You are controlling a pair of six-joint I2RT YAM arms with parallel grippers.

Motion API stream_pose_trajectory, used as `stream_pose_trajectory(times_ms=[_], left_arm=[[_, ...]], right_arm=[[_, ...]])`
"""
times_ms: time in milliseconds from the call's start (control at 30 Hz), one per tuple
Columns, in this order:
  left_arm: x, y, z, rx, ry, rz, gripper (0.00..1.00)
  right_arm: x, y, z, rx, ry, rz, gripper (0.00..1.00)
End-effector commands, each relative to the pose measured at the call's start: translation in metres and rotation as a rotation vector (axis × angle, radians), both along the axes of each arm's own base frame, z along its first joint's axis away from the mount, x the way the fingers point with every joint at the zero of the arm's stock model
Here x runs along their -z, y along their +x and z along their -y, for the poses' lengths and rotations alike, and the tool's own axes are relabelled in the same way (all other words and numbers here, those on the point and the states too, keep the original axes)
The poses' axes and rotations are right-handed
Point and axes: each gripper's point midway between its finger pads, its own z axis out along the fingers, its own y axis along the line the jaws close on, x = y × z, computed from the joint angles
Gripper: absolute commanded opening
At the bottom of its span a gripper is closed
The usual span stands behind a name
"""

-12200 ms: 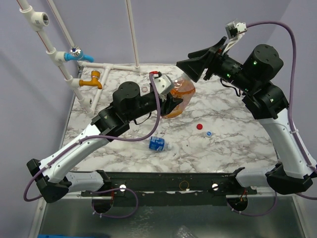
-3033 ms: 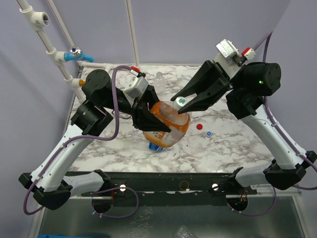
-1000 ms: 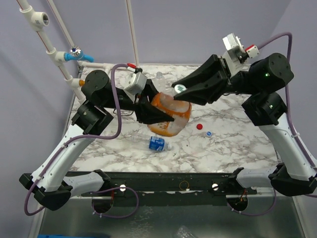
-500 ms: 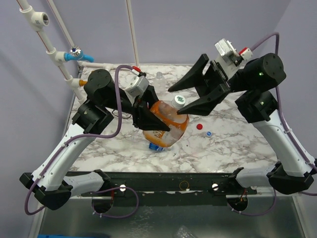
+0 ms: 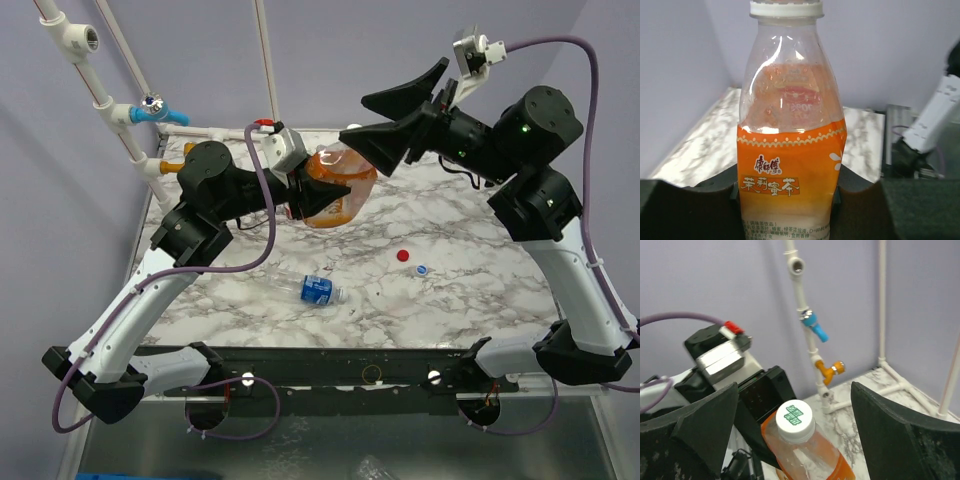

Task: Unscrew the bottle caps
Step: Unscrew the bottle cap from the plastic bottle.

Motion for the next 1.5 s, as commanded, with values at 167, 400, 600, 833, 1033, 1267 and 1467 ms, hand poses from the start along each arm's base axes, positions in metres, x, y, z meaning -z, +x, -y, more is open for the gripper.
stream_pose_trajectory(times_ms=[167, 400, 600, 833, 1033, 1267, 1467], left_arm=[[-0.003, 0.053, -0.019, -0.293, 0.005, 0.068, 0.00], [-0.003, 0.055, -0.020, -0.304, 0.004, 0.065, 0.00], [-0.002, 0.053, -0.019, -0.298, 0.001, 0.056, 0.00], [-0.009, 0.030, -0.010, -0.167, -0.024, 0.020, 0.00], [-0.010, -0.071, 0.000, 0.385, 0.009, -0.067, 0.00], [-0.020, -0.117, -0.015, 0.607, 0.038, -0.103, 0.00], [-0.021, -0.121, -0.018, 0.619, 0.039, -0.097, 0.00]], right_arm=[[0.020, 0.060, -0.001, 0.235, -0.031, -0.141, 0.74], [0.022, 0.063, -0.008, 0.225, -0.029, -0.133, 0.56], [0.023, 0.062, -0.008, 0.223, -0.034, -0.118, 0.30], [0.020, 0.030, -0.010, 0.090, -0.084, -0.002, 0.01], [0.013, -0.044, -0.015, -0.268, -0.116, 0.128, 0.01], [0.026, -0.132, 0.001, -0.870, -0.178, 0.191, 0.01], [0.034, -0.140, 0.008, -0.962, -0.219, 0.204, 0.01]])
